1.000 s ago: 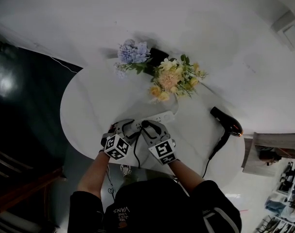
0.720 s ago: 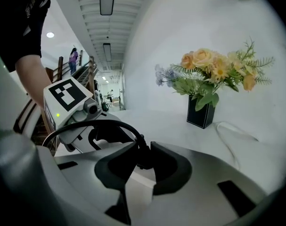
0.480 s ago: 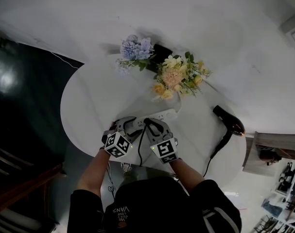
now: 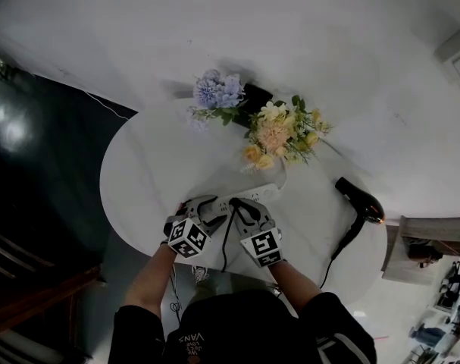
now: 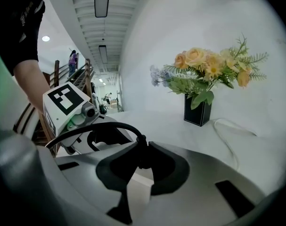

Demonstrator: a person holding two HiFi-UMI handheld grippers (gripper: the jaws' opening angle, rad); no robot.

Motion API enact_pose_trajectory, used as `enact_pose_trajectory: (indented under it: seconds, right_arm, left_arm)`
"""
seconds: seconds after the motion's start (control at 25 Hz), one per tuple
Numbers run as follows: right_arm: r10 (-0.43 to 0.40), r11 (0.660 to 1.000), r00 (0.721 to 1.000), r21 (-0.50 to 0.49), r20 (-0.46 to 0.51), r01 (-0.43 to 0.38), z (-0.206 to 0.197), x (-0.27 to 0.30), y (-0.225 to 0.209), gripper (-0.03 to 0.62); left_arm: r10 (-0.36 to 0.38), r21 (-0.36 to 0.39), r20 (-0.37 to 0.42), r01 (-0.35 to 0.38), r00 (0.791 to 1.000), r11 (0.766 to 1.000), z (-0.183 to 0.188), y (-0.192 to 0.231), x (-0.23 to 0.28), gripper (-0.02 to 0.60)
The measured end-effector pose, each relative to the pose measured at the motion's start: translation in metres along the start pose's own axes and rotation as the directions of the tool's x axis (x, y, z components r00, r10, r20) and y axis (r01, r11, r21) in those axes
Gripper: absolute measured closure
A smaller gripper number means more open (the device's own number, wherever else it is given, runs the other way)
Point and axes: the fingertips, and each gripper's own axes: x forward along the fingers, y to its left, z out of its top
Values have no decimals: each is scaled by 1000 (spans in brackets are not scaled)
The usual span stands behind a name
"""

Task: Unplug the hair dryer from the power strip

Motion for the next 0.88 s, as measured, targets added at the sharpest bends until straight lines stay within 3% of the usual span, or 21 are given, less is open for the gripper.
enact_pose_trajectory:
  seconds: [0.88]
  right_arm:
    - [-45,997,996,64,80,40,23,-34,2,522]
  left_arm:
    - [-3,-1,1,3,1000,1000,-1,1,0,308]
